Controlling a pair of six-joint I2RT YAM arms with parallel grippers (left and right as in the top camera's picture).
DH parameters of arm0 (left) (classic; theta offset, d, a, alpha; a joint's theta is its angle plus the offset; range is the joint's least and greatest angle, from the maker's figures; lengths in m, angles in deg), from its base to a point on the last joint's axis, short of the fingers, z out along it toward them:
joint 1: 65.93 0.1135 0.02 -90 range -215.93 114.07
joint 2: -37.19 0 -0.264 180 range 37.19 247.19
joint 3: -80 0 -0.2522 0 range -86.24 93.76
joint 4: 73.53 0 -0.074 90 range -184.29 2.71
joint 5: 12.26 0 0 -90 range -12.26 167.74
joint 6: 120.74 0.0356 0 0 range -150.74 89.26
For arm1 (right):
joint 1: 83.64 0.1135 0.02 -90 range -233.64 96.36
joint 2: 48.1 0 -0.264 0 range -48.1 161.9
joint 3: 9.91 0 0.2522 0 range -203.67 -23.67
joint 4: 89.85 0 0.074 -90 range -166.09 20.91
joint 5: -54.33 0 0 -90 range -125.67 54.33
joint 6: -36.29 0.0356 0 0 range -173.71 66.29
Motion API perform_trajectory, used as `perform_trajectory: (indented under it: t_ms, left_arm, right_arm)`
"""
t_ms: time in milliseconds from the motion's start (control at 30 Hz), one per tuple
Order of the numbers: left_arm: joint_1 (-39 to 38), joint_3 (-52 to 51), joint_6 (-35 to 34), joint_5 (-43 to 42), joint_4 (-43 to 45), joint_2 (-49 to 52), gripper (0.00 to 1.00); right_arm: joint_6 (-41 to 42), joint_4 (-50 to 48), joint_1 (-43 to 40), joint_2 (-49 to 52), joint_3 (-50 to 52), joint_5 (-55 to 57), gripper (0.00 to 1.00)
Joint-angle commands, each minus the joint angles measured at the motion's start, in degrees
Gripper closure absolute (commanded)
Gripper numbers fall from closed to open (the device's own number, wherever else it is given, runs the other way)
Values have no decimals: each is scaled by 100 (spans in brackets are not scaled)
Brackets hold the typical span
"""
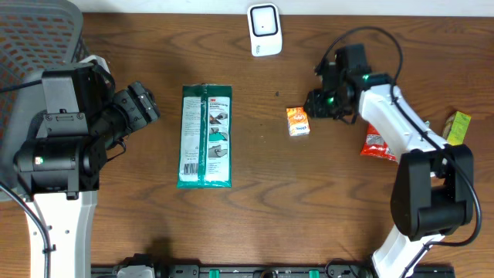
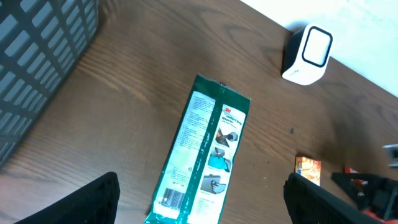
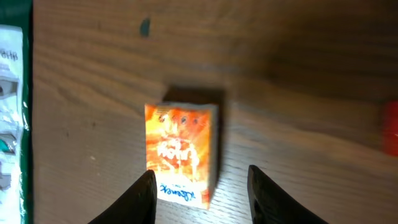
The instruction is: Scan the item barcode
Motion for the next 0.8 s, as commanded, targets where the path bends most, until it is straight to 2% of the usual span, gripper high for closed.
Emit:
perform_trajectory:
  t_ms: [0, 333, 567, 767]
  left_arm:
    - [20, 42, 9, 15, -15, 15, 14]
    - [20, 42, 9, 15, -15, 15, 14]
    - [20, 42, 9, 15, -15, 15, 14]
    - [20, 42, 9, 15, -15, 15, 14]
  right_arm:
    - [-199, -260, 61, 39, 315, -341, 59]
    - [195, -1456, 61, 42, 1126, -365, 64]
    - [323, -1843, 61, 42, 1473, -597, 66]
    - [391, -2138, 76, 42, 1762, -599, 77]
